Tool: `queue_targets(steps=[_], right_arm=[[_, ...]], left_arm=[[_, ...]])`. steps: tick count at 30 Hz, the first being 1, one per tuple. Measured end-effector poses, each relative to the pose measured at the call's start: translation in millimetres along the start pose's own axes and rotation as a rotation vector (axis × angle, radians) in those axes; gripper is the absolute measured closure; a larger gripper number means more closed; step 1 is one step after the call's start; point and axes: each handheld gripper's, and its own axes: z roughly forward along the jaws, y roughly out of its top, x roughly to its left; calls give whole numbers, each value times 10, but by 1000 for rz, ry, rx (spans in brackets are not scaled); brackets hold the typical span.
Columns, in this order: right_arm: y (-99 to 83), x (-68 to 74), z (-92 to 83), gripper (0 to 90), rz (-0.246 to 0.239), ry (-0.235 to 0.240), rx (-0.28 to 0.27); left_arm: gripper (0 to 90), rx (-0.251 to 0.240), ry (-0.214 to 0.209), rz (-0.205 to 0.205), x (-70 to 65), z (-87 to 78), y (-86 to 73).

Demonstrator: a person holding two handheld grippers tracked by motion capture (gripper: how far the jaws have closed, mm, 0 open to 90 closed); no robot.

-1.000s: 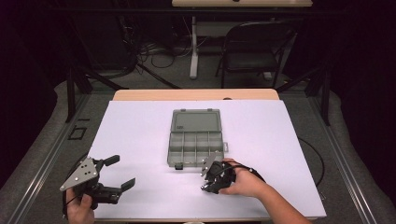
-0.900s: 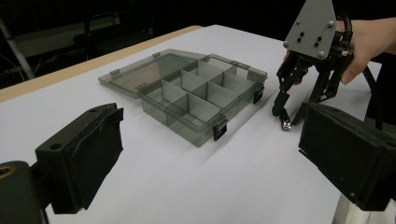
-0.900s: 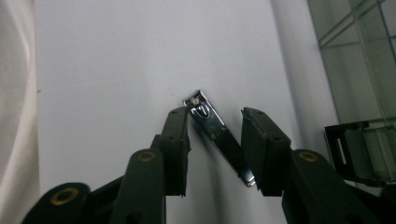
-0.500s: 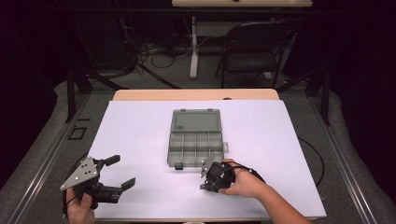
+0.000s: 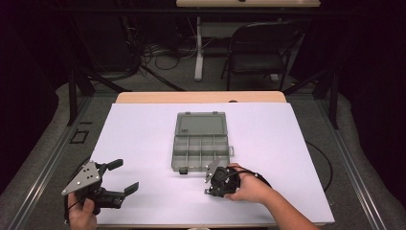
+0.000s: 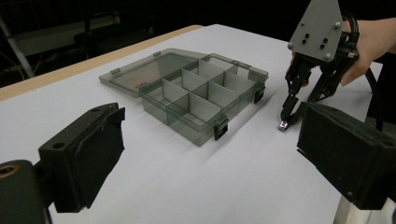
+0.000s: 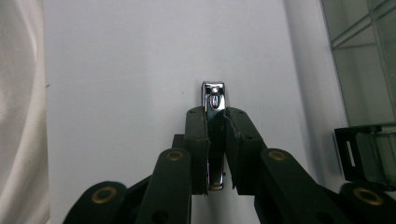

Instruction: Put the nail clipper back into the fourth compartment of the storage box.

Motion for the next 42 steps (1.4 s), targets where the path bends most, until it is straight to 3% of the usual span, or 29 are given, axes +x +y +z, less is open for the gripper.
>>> queue_targets(steps=[13, 15, 23, 31, 35, 42], right_arm=[[-9, -8, -22, 807, 28, 7, -8], [-4, -24, -21, 804, 51, 19, -5], [16, -27, 4, 793, 51, 21, 8], [152, 7, 29, 782, 9, -1, 100], [172, -18, 37, 768, 33, 13, 93], [229, -2, 59, 794, 20, -1, 120]], left_arm=[[72, 3, 2, 3, 4, 1, -1], [72, 1, -3, 4, 5, 8, -1], [74, 1, -1, 4, 11, 3, 0], [74, 0, 4, 5, 10, 6, 0], [74, 0, -1, 4, 20, 0, -4], [75, -1, -1, 3, 23, -2, -3]])
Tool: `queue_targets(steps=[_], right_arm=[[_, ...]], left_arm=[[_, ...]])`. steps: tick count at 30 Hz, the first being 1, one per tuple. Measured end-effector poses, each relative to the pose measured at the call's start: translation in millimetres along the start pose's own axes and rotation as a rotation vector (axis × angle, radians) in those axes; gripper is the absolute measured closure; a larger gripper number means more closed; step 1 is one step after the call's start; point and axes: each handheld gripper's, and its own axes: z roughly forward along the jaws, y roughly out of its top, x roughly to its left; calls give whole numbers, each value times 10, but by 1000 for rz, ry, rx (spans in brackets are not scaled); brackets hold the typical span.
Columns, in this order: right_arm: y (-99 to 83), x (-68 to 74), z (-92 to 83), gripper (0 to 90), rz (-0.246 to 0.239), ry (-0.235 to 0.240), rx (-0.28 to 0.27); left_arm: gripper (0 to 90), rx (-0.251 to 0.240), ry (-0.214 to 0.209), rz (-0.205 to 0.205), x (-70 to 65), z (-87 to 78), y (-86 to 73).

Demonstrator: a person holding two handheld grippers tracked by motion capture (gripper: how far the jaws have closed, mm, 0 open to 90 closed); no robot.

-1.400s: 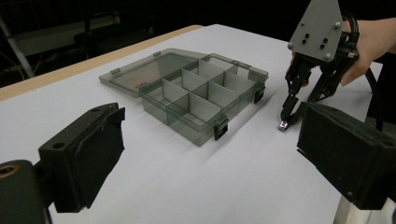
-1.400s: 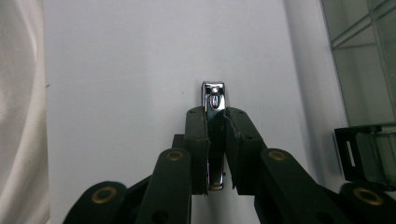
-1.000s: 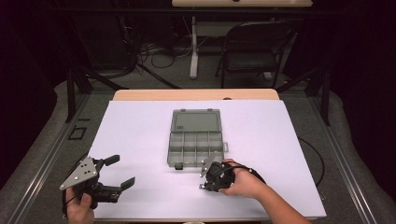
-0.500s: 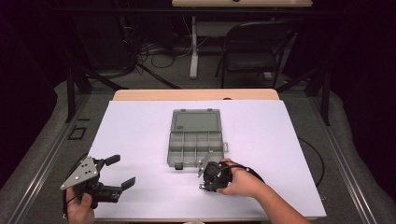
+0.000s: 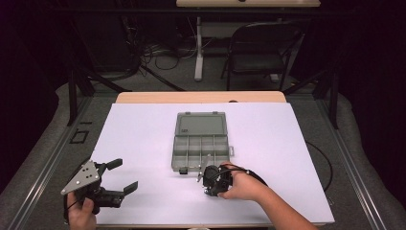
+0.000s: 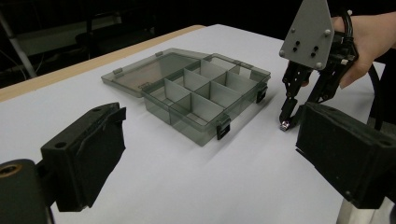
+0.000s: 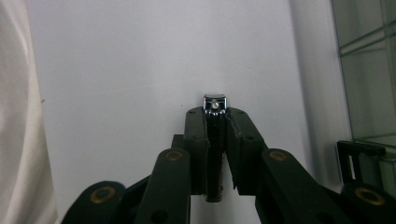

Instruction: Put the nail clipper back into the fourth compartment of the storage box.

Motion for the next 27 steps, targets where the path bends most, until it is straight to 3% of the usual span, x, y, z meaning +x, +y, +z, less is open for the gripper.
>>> queue_targets(steps=[10, 27], right_arm=[[8, 24, -12, 801, -14, -20, -3], [8, -30, -273, 807, 31, -59, -92]], left_arm=[[75, -3, 9, -4, -2, -1, -2], [86, -7, 8, -4, 5, -2, -3]])
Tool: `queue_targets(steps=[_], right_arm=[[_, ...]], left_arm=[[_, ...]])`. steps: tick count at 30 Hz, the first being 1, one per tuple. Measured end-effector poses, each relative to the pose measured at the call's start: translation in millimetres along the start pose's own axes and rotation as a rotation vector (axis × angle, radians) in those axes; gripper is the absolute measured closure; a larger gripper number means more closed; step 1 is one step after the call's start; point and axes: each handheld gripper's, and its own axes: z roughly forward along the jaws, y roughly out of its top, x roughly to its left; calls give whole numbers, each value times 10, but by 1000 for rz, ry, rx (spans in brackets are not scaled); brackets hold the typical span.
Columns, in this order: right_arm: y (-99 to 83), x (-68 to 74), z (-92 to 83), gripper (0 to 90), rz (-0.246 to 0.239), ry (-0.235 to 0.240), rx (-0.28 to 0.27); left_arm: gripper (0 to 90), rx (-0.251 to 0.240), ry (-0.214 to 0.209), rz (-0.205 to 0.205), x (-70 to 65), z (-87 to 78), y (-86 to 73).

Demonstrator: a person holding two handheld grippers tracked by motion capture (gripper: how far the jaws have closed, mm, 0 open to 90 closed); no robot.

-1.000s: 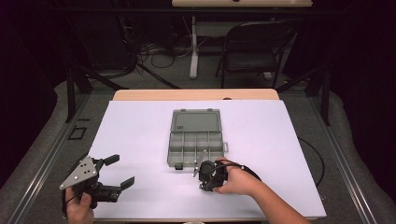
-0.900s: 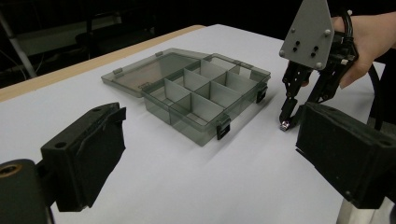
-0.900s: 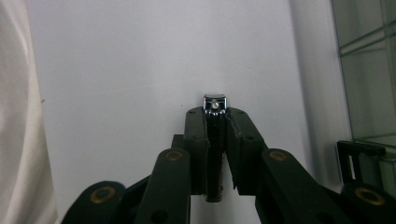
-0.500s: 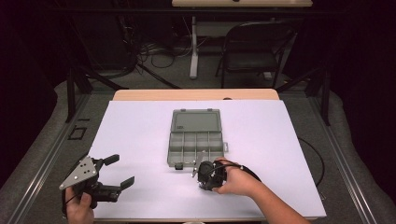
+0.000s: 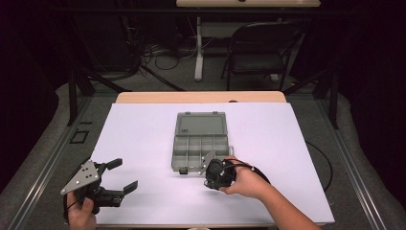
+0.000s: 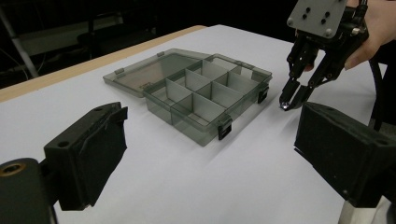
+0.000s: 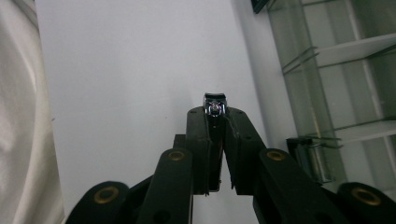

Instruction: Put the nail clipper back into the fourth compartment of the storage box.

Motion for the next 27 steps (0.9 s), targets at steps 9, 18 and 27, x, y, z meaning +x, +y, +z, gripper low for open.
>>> queue_targets(steps=[9, 18, 27], right_arm=[[61, -61, -217, 808, 34, -30, -44], [93, -135, -388, 808, 73, -46, -81], [118, -195, -469, 808, 91, -71, -92]], left_arm=[[88, 6, 1, 1, 3, 2, -5], [90, 2, 0, -1, 5, 1, -5], [93, 1, 2, -4, 8, 0, -5]])
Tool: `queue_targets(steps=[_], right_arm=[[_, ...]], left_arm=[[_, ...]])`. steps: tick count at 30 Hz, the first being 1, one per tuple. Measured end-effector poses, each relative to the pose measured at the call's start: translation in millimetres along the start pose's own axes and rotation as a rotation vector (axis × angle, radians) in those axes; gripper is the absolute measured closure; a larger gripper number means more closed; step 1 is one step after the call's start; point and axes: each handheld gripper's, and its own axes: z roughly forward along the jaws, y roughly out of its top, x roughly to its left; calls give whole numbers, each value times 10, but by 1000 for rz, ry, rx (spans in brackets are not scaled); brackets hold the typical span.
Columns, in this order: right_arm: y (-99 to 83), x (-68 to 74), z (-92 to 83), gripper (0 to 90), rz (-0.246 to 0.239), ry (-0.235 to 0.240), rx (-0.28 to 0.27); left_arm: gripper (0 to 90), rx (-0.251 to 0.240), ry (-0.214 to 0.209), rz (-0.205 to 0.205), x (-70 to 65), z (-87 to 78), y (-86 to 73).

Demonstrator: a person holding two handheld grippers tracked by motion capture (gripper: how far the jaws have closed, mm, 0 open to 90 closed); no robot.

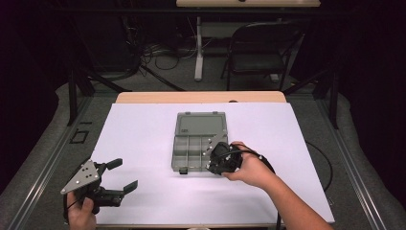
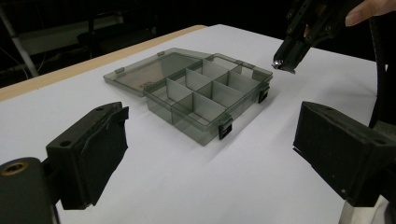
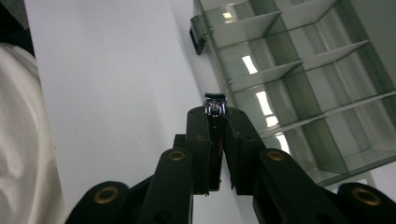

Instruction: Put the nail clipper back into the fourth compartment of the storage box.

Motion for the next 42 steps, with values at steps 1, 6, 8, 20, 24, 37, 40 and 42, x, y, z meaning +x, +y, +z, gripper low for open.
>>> queue_targets(steps=[1, 6, 8, 20, 24, 37, 40, 42], right_arm=[[5, -7, -12, 808, 4, -5, -3], [53, -72, -85, 808, 34, -40, -22], [67, -101, -103, 808, 52, -53, -28], [139, -326, -151, 808, 166, -124, -87], [155, -420, -145, 808, 196, -141, -103], [140, -664, -56, 808, 292, -227, -134], [126, -715, -48, 808, 315, -236, -145], [121, -748, -47, 808, 329, -246, -151]], left_arm=[[93, 0, 1, -1, 2, -2, 0], [96, -4, 0, -1, 2, -8, -1], [96, -1, 5, -1, 3, -10, 0], [98, -6, 4, -2, 12, -28, 13], [98, -22, 9, -15, 19, -50, 21], [101, -5, 5, -12, 35, -19, -3], [103, 1, 3, -8, 30, -10, -4], [105, 2, 6, -9, 26, -9, -7]])
